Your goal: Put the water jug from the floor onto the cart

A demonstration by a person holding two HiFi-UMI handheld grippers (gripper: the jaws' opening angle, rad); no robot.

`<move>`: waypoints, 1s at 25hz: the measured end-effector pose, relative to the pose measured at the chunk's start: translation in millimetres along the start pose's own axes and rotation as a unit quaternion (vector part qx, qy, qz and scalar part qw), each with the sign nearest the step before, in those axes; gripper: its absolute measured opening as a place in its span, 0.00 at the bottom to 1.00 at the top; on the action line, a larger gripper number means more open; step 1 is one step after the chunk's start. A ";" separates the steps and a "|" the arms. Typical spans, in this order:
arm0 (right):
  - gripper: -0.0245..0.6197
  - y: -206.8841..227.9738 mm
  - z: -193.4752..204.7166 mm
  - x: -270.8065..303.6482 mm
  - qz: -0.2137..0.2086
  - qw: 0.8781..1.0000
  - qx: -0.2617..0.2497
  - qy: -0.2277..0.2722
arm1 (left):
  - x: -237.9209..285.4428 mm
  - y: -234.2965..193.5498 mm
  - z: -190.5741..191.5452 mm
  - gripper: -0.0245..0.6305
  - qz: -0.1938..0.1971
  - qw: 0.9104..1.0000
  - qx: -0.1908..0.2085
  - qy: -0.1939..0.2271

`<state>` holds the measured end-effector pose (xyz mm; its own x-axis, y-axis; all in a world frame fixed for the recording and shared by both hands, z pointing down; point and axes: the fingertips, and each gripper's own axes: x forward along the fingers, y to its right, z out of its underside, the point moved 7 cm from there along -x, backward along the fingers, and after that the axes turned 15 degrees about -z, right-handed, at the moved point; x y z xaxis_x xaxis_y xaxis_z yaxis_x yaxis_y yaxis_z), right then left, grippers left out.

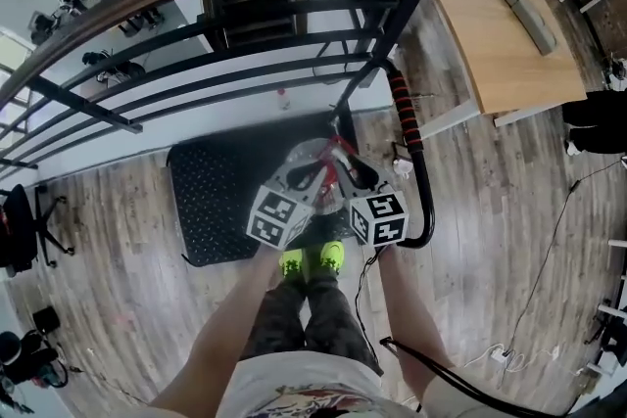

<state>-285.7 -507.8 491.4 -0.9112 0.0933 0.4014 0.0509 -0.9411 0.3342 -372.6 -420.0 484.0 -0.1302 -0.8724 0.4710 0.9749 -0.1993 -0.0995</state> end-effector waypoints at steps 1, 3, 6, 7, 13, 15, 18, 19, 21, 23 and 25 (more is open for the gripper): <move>0.19 -3.9 -6.4 -5.3 -0.004 1.000 0.002 0.011 | -4.3 2.9 -5.7 0.07 0.005 1.000 0.001 0.002; 0.17 -12.3 -17.8 -17.0 -0.011 1.000 0.002 0.026 | -12.9 10.0 -16.6 0.07 0.013 1.000 0.004 0.005; 0.13 -26.6 -35.1 -34.1 -0.018 0.999 -0.005 0.040 | -26.8 17.8 -34.1 0.07 0.012 1.000 0.004 0.011; 0.13 -30.6 -41.2 -38.7 -0.018 0.999 -0.008 0.044 | -31.1 19.0 -41.0 0.07 0.009 1.000 0.002 0.016; 0.11 -55.2 -69.4 -60.4 -0.023 0.997 -0.020 0.064 | -58.1 30.8 -73.6 0.07 -0.006 0.999 0.000 0.048; 0.11 -64.1 -76.1 -68.8 -0.027 0.997 -0.021 0.073 | -66.3 37.3 -81.4 0.07 -0.005 0.999 0.004 0.051; 0.10 -74.5 -85.4 -74.3 -0.029 0.996 -0.019 0.080 | -76.0 39.6 -93.4 0.07 -0.005 0.998 0.012 0.058; 0.10 -78.1 -87.2 -75.9 -0.028 0.996 -0.020 0.080 | -79.4 40.2 -95.9 0.07 -0.006 0.998 0.014 0.060; 0.10 -86.6 -89.3 -80.4 -0.025 0.996 -0.025 0.081 | -87.6 42.6 -98.2 0.07 -0.009 0.998 0.020 0.062; 0.10 -94.4 -93.4 -84.7 -0.023 0.996 -0.031 0.083 | -95.5 44.4 -101.5 0.07 -0.014 0.998 0.021 0.065; 0.09 -98.8 -99.5 -88.0 -0.020 0.995 -0.038 0.086 | -100.0 45.6 -106.4 0.07 -0.016 0.997 0.018 0.069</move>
<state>-251.2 -455.3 338.2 -0.9685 0.0812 0.2355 -0.0125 -0.9600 0.2796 -334.4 -389.3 339.0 -0.1823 -0.9194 0.3485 0.9753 -0.2140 -0.0543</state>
